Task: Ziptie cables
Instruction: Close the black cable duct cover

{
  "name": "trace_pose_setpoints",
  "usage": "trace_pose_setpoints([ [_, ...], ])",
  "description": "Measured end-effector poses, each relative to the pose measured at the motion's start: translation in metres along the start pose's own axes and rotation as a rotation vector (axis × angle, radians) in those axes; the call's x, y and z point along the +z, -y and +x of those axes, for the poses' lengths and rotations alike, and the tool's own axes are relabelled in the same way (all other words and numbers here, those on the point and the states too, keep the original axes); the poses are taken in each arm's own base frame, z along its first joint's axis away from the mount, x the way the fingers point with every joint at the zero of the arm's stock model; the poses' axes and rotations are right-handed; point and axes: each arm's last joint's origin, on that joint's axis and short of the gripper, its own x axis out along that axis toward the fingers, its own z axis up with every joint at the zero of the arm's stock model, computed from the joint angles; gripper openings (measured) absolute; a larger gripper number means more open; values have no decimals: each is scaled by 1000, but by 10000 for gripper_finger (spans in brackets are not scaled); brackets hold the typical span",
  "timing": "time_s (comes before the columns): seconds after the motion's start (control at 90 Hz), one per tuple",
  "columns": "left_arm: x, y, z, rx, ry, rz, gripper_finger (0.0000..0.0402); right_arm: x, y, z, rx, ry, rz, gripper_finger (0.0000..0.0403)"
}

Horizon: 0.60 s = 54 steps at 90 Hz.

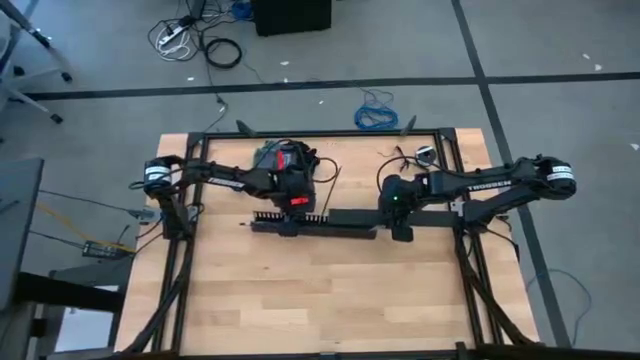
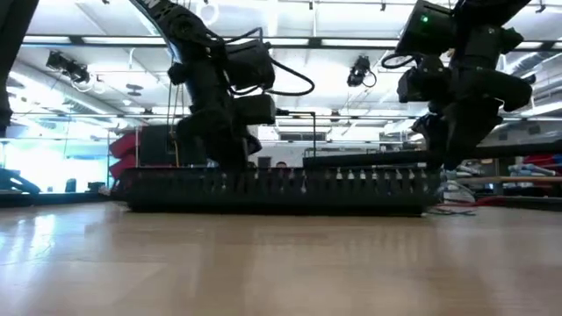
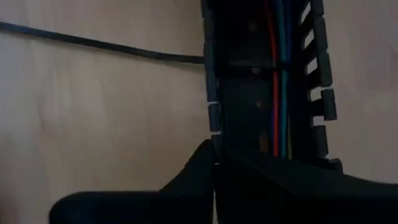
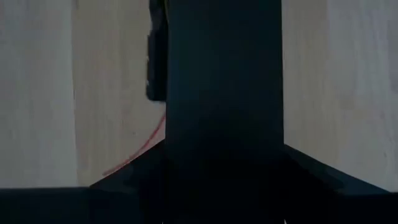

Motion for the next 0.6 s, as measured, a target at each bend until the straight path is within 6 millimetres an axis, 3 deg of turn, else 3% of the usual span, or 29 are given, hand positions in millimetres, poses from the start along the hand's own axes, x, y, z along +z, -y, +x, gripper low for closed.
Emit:
trace_pose_setpoints([
  [0.311, -6, 17, -7, 70, -120, -66, 4, 3, -1, 0, 18, 34, 7, 229],
  [0.444, -19, 31, -18, 72, -132, -59, 2, 4, -1, 0, 29, 44, 2, 229],
  [0.6, -42, 40, -43, 102, -21, -124, 1, 7, -1, 0, 33, 71, 1, 229],
])
